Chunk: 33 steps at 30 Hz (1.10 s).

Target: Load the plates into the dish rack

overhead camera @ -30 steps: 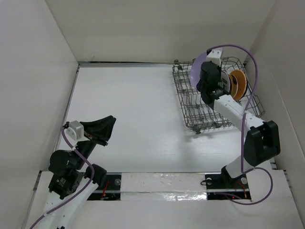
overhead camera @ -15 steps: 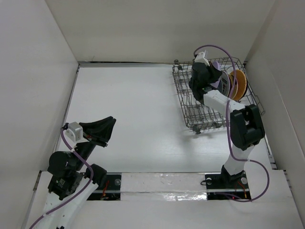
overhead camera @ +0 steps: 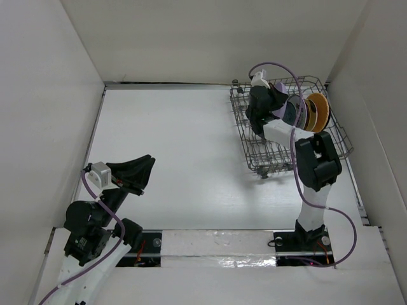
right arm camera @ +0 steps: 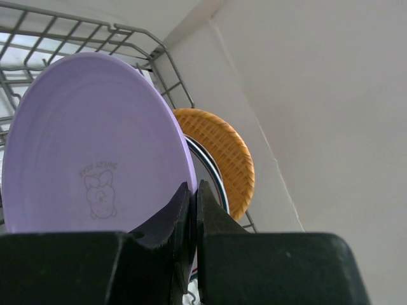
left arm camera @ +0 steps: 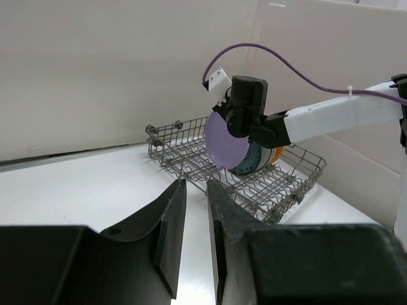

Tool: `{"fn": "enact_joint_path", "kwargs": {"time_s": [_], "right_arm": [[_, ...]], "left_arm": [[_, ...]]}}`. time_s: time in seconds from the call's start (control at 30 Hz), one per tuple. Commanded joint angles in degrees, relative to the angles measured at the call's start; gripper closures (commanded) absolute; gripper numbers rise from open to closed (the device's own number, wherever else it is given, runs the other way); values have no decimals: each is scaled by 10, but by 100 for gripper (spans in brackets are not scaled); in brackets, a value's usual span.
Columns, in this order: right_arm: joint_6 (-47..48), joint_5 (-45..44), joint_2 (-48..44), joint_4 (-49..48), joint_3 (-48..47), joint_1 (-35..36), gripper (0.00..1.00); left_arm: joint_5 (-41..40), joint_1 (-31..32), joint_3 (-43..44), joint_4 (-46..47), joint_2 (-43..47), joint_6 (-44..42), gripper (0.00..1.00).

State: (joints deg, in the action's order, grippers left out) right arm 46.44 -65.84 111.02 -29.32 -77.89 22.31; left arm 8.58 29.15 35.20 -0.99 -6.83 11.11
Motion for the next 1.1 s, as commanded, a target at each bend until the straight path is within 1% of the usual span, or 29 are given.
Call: {"fn": "enact_joint_path", "kwargs": {"time_s": [0.0,0.2,0.43,0.53,0.6,0.63,0.67,0.73,0.77,0.8,0.83,0.87,0.9,0.93,0.97,1.0,1.07], "right_arm": [[50,-5,13,-51,-31,2,100],[59,5,15,-65,-3,13,100],[57,-2,18,-84,23,25,100],[66,-17,14,-114,40,30,100],[89,-29,7,-192,78,42,100],[117,-32,7,-224,90,42,99],[131,-43,9,-279,99,42,98],[175,-56,26,-334,114,49,97],[195,-69,35,-403,119,55,96],[219,-76,56,-445,128,62,95],[278,-81,67,-494,132,62,85],[310,-89,81,-593,133,67,79],[345,-93,96,-638,129,67,75],[410,-97,127,-682,116,67,71],[440,-103,141,-743,107,72,71],[456,-105,153,-744,99,72,71],[450,-107,161,-742,96,77,74]], "left_arm": [[3,3,0,27,-8,4,83],[-3,3,0,28,-7,3,83],[0,3,0,28,-6,3,83],[4,3,0,29,-1,4,83],[0,3,0,29,0,4,83],[-1,3,0,28,-1,4,83],[-1,3,0,28,-2,4,83],[3,3,0,28,-4,4,83],[4,3,0,29,-3,4,83],[4,3,0,30,-1,4,83],[3,3,0,30,-1,4,83],[1,3,0,29,-3,4,83],[1,3,0,29,-6,4,83],[3,3,0,29,-8,4,83],[4,3,0,29,-9,4,83],[4,3,0,29,-7,4,83],[0,3,0,29,-6,4,83]]}}
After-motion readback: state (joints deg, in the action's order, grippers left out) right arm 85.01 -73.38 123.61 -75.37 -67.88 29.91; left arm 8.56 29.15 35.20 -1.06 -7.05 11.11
